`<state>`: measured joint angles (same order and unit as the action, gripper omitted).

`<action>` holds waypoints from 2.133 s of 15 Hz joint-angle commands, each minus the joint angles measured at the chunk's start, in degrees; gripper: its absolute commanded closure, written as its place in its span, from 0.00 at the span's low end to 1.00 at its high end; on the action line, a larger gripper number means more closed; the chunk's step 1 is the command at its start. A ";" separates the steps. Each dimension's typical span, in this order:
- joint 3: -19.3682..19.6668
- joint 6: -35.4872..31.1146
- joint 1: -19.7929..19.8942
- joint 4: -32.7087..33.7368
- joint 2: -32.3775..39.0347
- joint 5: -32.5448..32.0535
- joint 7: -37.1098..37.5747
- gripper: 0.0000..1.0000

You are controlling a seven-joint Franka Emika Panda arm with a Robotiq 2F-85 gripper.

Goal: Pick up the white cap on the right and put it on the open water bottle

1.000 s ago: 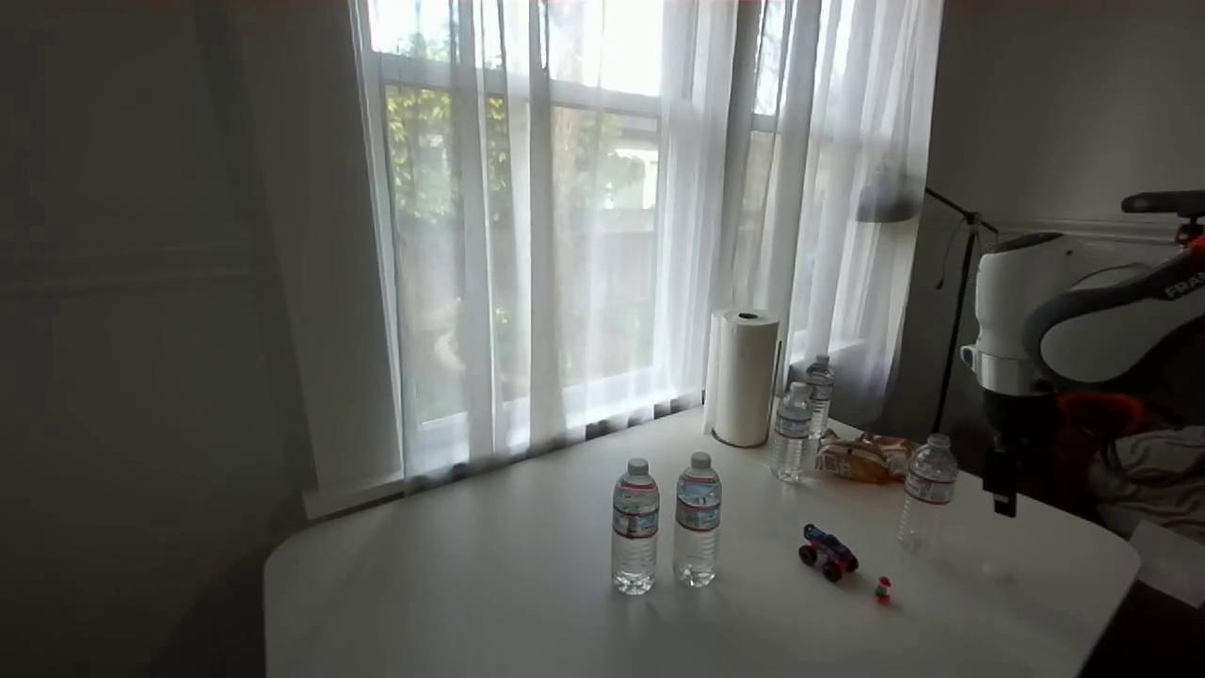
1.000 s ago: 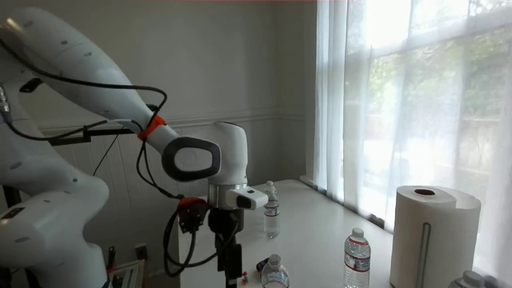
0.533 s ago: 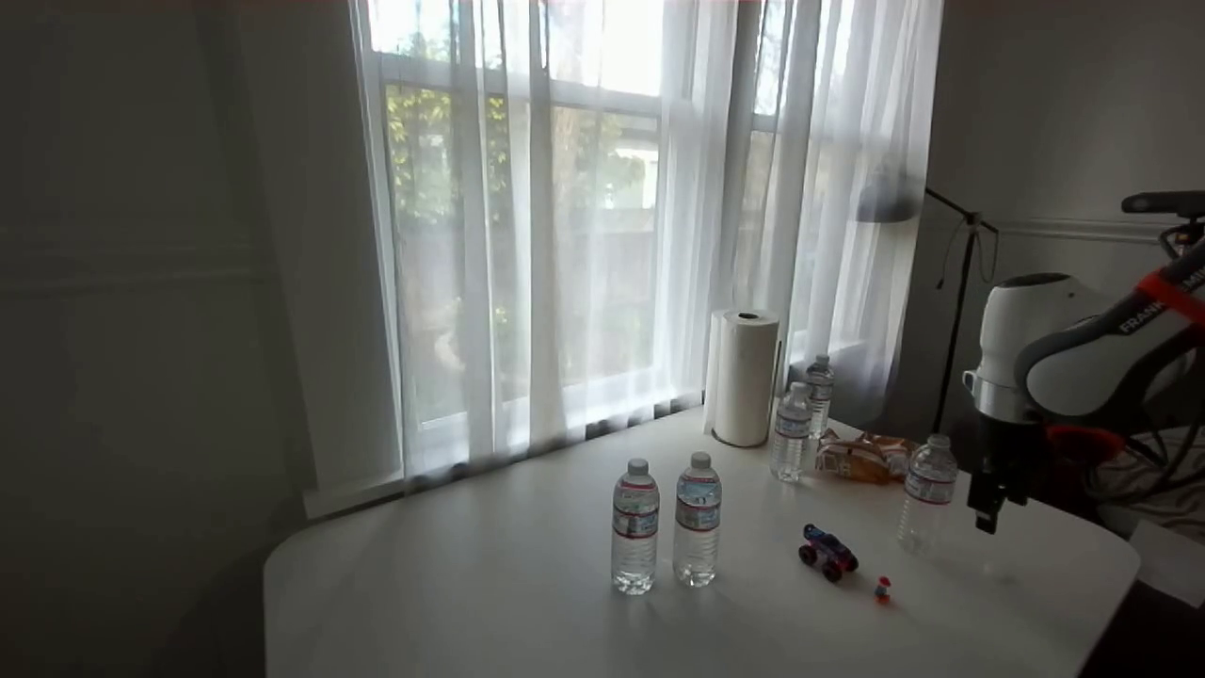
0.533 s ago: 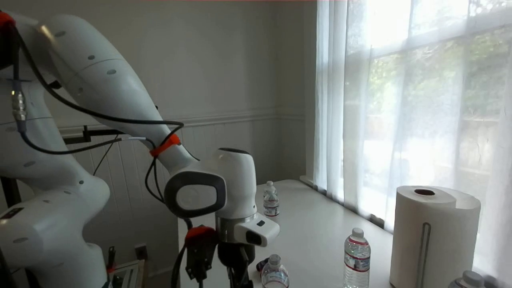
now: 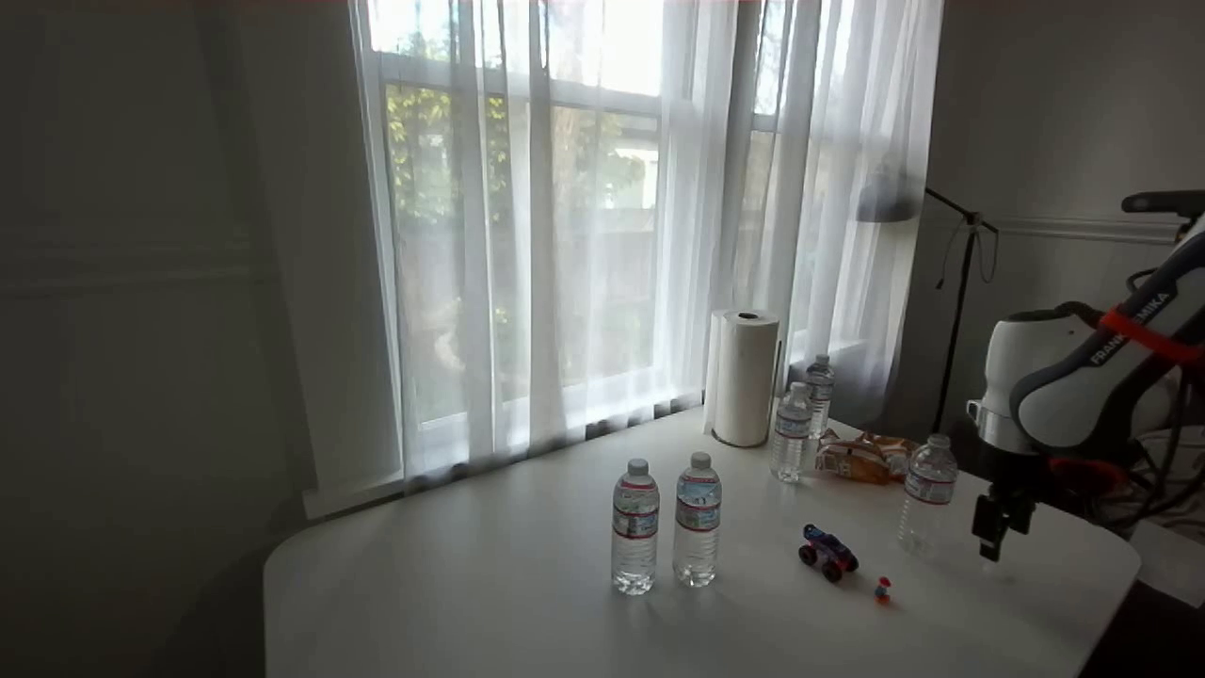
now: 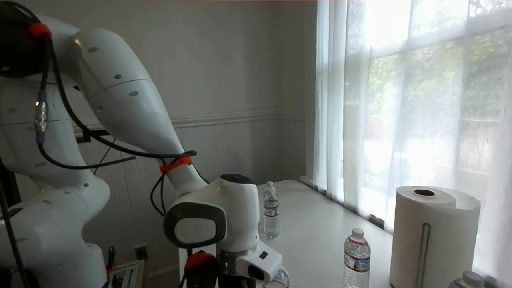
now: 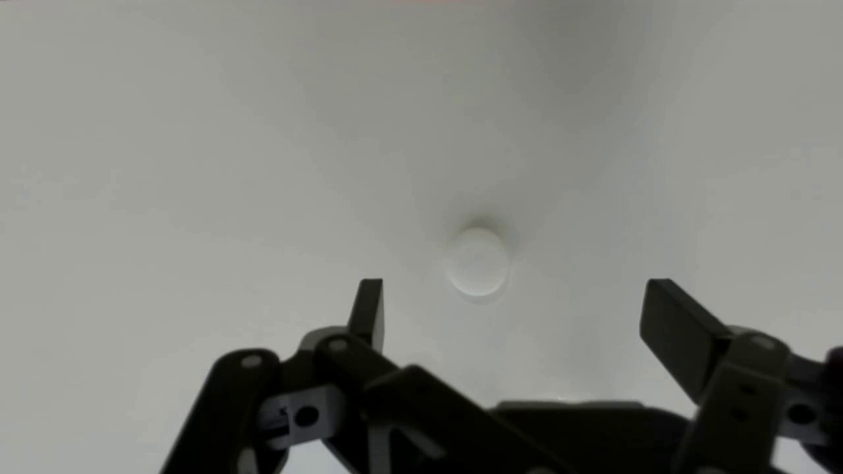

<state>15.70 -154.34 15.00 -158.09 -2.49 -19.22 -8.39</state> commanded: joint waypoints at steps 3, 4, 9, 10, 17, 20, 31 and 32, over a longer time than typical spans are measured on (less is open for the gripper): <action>0.09 -5.82 0.38 0.01 5.64 6.17 -5.54 0.00; -0.08 -6.74 0.41 0.02 6.38 7.30 -6.24 0.00; -1.31 -9.14 0.89 0.07 8.85 13.09 -10.21 0.00; -1.33 -8.98 0.88 0.09 9.18 13.29 -10.27 0.00; -0.23 -9.79 0.70 0.13 9.75 11.23 -8.25 0.10; 0.21 -10.40 0.65 0.15 9.65 10.79 -7.87 0.26; 0.49 -10.75 0.89 0.34 9.05 11.17 -8.03 0.64; 0.50 -10.73 0.88 0.38 8.97 11.18 -7.97 0.70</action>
<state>15.95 -164.26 15.05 -157.71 6.59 -7.65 -16.52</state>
